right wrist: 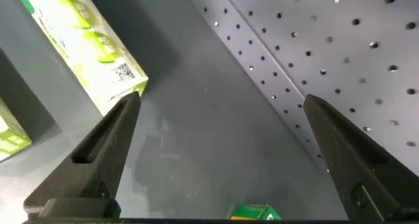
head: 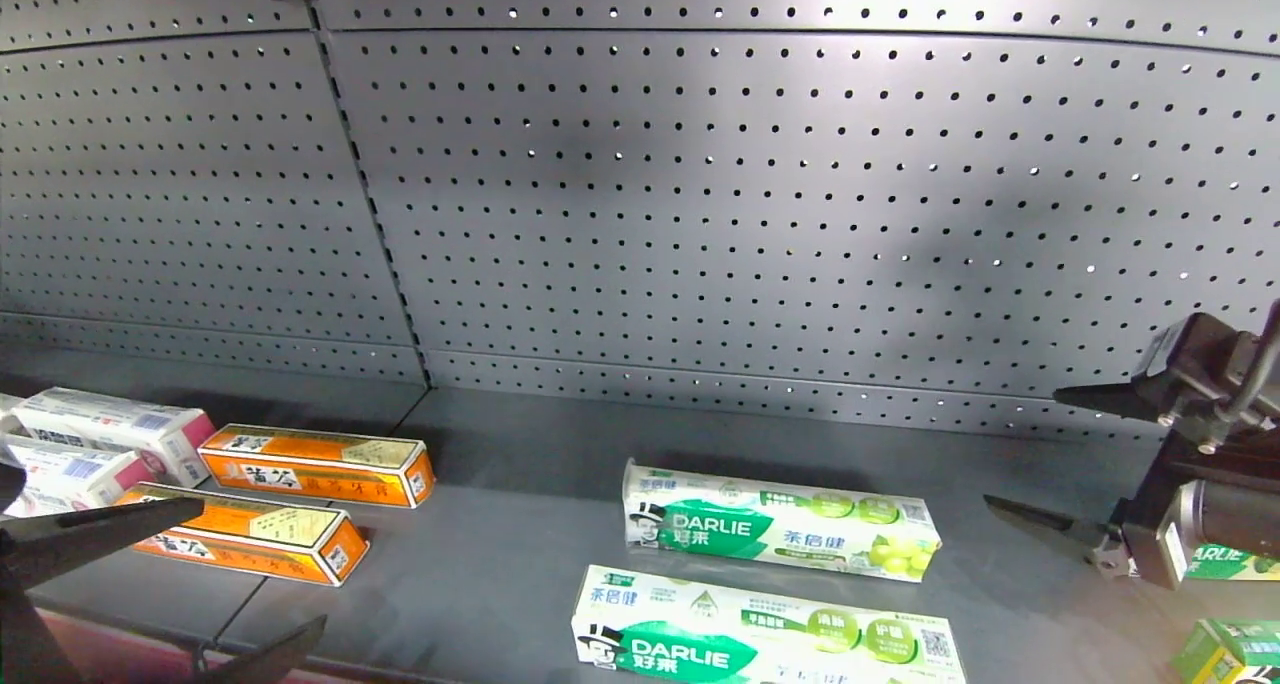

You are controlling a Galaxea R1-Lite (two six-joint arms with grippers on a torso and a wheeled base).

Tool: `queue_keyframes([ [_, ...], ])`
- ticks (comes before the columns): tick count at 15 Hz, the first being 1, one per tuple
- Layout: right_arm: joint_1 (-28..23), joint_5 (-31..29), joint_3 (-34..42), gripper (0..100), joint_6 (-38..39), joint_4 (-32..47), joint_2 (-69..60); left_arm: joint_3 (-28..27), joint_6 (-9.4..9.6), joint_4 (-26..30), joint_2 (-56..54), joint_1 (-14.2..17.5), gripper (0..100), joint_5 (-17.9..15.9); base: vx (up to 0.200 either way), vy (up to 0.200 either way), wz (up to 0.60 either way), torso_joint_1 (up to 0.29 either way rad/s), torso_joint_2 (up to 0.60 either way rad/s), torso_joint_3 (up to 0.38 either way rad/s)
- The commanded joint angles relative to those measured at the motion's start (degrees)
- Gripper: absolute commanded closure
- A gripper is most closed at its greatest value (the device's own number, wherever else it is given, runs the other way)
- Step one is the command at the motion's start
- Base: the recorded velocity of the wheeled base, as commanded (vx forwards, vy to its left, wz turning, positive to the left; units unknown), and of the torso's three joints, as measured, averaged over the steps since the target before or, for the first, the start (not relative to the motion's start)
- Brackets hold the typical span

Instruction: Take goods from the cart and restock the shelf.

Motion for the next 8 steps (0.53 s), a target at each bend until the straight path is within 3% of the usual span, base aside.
queue_keyframes([
  [1,-0.1,0.0,0.14,0,-0.01,-0.06,-0.1,-0.67,-0.05,0.12,1.08,-1.33,0,0.4,0.0,0.0,0.0,0.0,0.0,0.0],
  [2,-0.1,0.0,0.14,0,-0.01,-0.06,-0.1,-0.5,0.04,0.12,1.43,-1.42,0,0.4,0.0,0.0,0.0,0.0,0.0,0.0],
  [3,-0.1,-0.09,0.05,0,0.08,-0.14,-0.1,-0.59,0.04,-0.05,1.52,-1.42,0,0.14,-0.2,0.0,0.0,0.007,0.0,0.002],
  [8,0.51,-4.92,0.67,0,1.31,-3.22,-0.1,0.12,0.12,0.12,1.52,-1.42,0,0.05,0.0,0.0,0.0,0.0,0.0,0.0],
])
